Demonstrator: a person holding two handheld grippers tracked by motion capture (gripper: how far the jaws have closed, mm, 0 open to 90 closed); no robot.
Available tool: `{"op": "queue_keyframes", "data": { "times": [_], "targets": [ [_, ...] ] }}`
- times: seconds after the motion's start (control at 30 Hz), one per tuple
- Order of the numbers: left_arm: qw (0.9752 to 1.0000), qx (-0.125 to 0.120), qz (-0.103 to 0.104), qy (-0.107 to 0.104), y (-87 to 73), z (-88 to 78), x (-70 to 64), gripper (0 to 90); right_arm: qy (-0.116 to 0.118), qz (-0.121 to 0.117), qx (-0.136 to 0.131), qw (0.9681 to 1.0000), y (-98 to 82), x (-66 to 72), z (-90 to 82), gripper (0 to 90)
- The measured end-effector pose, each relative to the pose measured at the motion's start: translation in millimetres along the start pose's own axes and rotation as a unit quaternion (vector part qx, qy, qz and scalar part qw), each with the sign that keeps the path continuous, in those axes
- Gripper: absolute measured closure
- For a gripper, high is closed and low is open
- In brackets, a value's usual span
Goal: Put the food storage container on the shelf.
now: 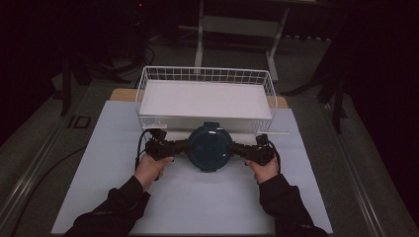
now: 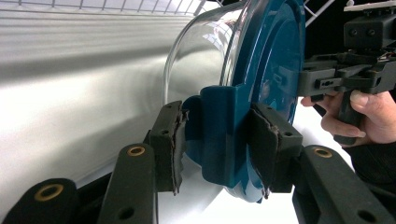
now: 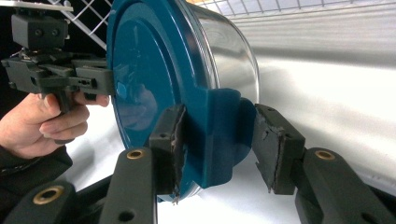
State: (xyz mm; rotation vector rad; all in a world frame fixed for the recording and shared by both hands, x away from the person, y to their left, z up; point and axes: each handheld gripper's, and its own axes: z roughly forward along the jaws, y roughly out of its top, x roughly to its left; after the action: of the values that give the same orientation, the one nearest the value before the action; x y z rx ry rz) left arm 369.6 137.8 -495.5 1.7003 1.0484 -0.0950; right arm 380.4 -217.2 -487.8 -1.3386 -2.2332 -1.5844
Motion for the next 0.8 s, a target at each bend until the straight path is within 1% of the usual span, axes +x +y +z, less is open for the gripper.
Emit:
{"op": "queue_keyframes", "data": {
  "times": [0.07,0.1,0.2,0.23,0.27,0.3,0.33,0.37,0.47,0.57,0.6,0.67,0.7,0.77,0.8],
  "targets": [
    [0.9999,-0.007,-0.012,-0.001,-0.5,3.0,3.5,56.5,-0.004,0.0,-0.001,1.0,2.8,-1.3,1.6,55.0],
    [0.9999,-0.013,-0.01,-0.002,-0.9,4.5,5.0,56.5,-0.009,-0.003,-0.003,0.9999,4.3,-2.2,2.5,55.0],
    [0.9998,-0.017,-0.01,0.0,0.4,8.5,8.2,56.4,-0.015,-0.003,-0.007,0.9999,7.5,-4.7,3.4,54.9],
    [0.9998,-0.016,-0.012,-0.002,1.0,9.6,9.0,56.4,-0.016,-0.003,-0.01,0.9998,8.1,-6.3,3.8,54.9],
    [0.9998,-0.018,-0.01,0.001,1.1,10.6,10.0,56.4,-0.015,-0.003,-0.011,0.9998,8.6,-7.7,4.2,54.9],
    [0.9998,-0.018,-0.013,-0.003,1.0,11.6,11.2,56.3,-0.017,-0.003,-0.012,0.9998,8.8,-8.3,4.8,54.9],
    [0.9998,-0.018,-0.009,0.0,0.8,12.1,13.7,56.3,-0.018,-0.002,-0.011,0.9998,8.8,-9.0,5.7,54.9],
    [0.9997,-0.02,-0.016,0.001,-0.6,13.0,14.2,56.3,-0.02,-0.003,-0.012,0.9997,8.8,-9.4,6.8,54.8],
    [0.9996,-0.021,-0.019,-0.005,-3.0,14.3,18.2,56.1,-0.02,0.002,-0.008,0.9998,7.9,-11.4,9.4,54.9],
    [0.9994,-0.024,-0.024,-0.006,-2.2,14.7,18.7,56.1,-0.018,0.008,-0.011,0.9997,8.3,-11.6,9.5,54.8],
    [0.9993,-0.024,-0.026,-0.008,-1.8,14.6,19.4,56.1,-0.019,0.004,-0.015,0.9997,9.0,-12.5,10.1,54.8],
    [0.9991,-0.025,-0.032,-0.013,-1.6,14.8,21.0,56.0,-0.018,0.01,-0.015,0.9997,9.4,-11.9,10.3,54.6],
    [0.9991,-0.026,-0.031,-0.012,-1.6,14.9,21.7,55.9,-0.019,0.01,-0.018,0.9996,9.5,-12.4,10.7,54.5],
    [0.999,-0.03,-0.032,-0.011,-2.3,15.5,21.8,55.7,-0.024,0.008,-0.02,0.9995,9.7,-13.5,12.1,53.8],
    [0.9987,-0.028,-0.04,-0.01,-2.3,16.3,22.3,55.5,-0.029,0.007,-0.019,0.9994,9.5,-14.5,13.1,53.4]
  ]
}}
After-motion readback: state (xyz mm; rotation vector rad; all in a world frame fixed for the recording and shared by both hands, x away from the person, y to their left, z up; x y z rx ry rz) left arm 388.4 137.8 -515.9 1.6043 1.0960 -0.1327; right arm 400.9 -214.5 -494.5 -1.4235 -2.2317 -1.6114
